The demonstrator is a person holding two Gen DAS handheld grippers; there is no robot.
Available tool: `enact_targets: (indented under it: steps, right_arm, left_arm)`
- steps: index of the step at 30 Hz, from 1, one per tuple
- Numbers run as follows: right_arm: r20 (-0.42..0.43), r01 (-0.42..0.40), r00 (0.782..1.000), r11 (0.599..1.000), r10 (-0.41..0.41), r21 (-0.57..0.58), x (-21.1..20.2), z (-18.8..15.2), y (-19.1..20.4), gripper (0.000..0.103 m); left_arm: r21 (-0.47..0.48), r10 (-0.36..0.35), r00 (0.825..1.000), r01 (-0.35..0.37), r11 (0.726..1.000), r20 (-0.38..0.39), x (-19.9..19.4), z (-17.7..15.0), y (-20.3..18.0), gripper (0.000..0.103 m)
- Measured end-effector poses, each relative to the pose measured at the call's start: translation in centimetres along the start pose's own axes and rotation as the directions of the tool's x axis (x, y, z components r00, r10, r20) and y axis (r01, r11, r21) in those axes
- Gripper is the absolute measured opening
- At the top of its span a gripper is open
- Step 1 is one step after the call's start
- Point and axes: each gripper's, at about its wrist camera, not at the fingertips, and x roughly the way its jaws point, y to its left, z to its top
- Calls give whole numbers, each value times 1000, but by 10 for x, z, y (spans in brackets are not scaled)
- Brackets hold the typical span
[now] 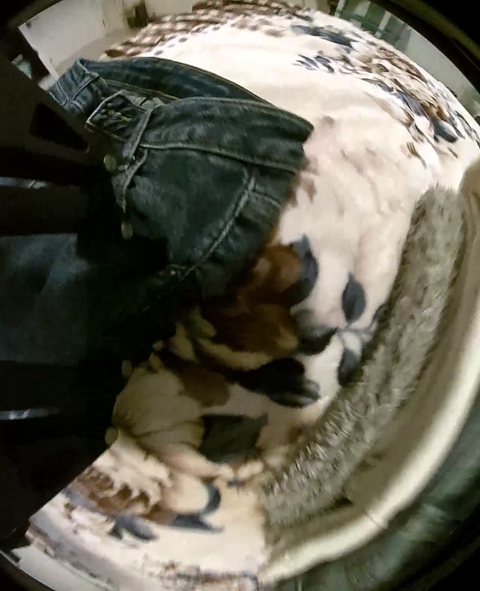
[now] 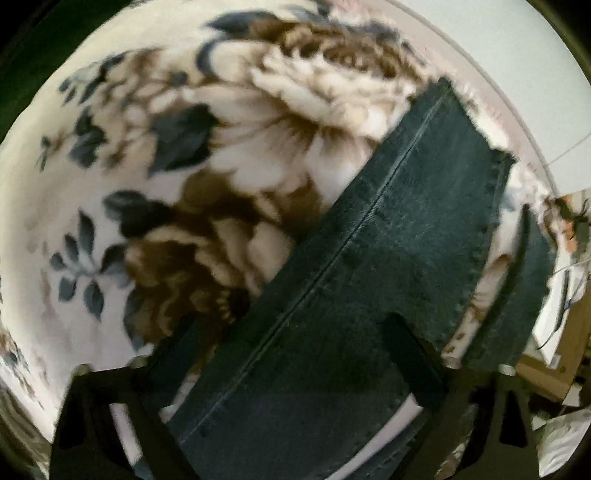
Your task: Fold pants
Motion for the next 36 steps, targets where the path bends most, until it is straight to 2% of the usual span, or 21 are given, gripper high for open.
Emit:
enact_targets:
  steps: [1,2,3,4,5,6,9,11,13,14,16,18,20,24,27,29,32,33,34,36]
  right_arm:
    - [-18,12,1000,1000,-12,-1,5,1,-1,73]
    - [-27,12,1000,1000,-12,-10,7,1,-3,68]
    - [-20,1,1000,1000,-1,-15,6,0,-6,55]
    - [-10,-14,1000,1000,13,-21,2,-1,-9,32]
    - [1,-37,999,999,37,-33,-2,-4,-13,20]
    - [7,-46,999,998,46,-46,-7,-8,-16,14]
    - [56,-89,994,994,92,-68,-29,-26,-35,9]
    - [84,-118,988,989,126,-94,-46,-39,-50,9]
    - [121,-144,980,981,159,-128,-69,-58,-72,8]
    - [133,-153,976,979,171,-137,-77,-64,-82,8]
    - [154,-159,971,975,183,-157,-96,-82,-112,8]
    - [169,-148,970,974,177,-172,-101,-91,-144,8]
    - [175,-121,972,973,156,-194,-93,-103,-171,8]
    - [134,-53,987,975,84,-217,-53,-123,-209,8]
    - [97,-30,994,968,55,-247,-23,-127,-214,8]
    - [67,-52,995,963,72,-265,-13,-127,-221,8]
    - [7,-151,988,961,157,-233,-12,-120,-243,27]
    - [2,-176,984,962,181,-211,-14,-117,-253,46]
    - [5,-194,980,963,199,-188,-19,-114,-265,60]
    - [15,-223,973,961,228,-163,-26,-108,-282,63]
  left_arm:
    - [0,-22,1000,22,1000,15,-9,-6,5,17]
    - [2,-45,998,45,999,31,-19,-12,9,16]
    - [5,-71,996,71,997,49,-30,-20,14,14]
    - [5,-91,994,91,996,61,-39,-26,18,14]
    - [-4,-121,990,121,993,73,-52,-36,24,13]
    - [-11,-138,987,139,990,81,-64,-46,31,13]
    - [-48,-206,974,211,976,94,-89,-75,59,12]
    - [-59,-251,962,258,964,109,-87,-81,89,11]
    - [-67,-288,949,299,952,129,-98,-107,120,12]
    - [-70,-298,945,309,949,134,-90,-107,126,12]
    - [-86,-313,939,327,941,142,-93,-141,155,11]
    - [-117,-313,940,329,937,135,-79,-169,166,11]
    - [-158,-303,946,318,935,117,-62,-190,186,12]
    - [-313,-323,945,325,893,57,-17,-219,223,12]
    - [-318,-318,946,321,892,62,1,-227,224,13]
    - [-316,-321,944,326,891,70,1,-231,227,16]
    - [-308,-313,946,322,895,78,-7,-233,226,18]
    - [-292,-280,956,294,910,89,-14,-235,223,18]
    - [-282,-259,961,277,919,101,-19,-238,225,19]
    - [-244,-184,971,217,945,153,-38,-244,218,31]
